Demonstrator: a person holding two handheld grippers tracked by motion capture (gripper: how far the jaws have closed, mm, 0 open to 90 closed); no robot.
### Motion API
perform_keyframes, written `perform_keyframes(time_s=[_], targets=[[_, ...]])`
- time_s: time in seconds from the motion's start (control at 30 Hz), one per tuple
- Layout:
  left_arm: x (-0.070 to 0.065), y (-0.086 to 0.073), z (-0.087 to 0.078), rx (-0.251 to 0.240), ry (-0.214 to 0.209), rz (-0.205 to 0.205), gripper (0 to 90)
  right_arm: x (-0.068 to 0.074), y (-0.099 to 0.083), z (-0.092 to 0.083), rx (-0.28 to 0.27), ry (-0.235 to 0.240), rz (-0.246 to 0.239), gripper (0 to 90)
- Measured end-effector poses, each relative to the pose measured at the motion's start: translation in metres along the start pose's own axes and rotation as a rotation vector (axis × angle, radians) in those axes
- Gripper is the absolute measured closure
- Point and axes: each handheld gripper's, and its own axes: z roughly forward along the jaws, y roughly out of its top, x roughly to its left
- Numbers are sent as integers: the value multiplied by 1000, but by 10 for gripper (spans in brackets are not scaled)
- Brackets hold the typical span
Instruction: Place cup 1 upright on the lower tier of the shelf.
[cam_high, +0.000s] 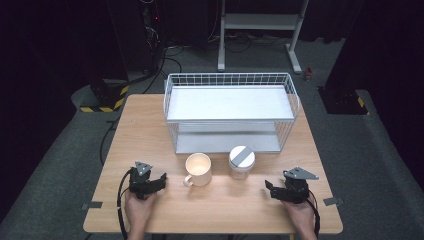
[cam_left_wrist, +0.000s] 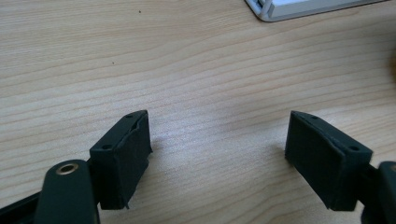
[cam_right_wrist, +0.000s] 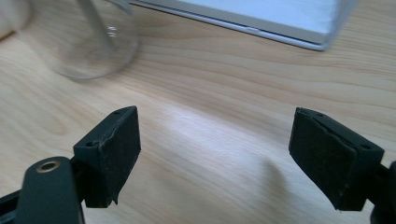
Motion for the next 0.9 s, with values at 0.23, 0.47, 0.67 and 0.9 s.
perform_keyframes(time_s=[0.23,0.47,0.67,0.9], targets=[[0,0,0,0,0,0,225,16,3,3,-5,49,-31,159],[0,0,0,-1,1,1,225,33,9,9,-30,93,-61,145],[0,0,0,-1,1,1,224,41,14,14,-30,109,-76,145],[0,0,0,0,1,2,225,51,20,19,-53,138,-79,130]])
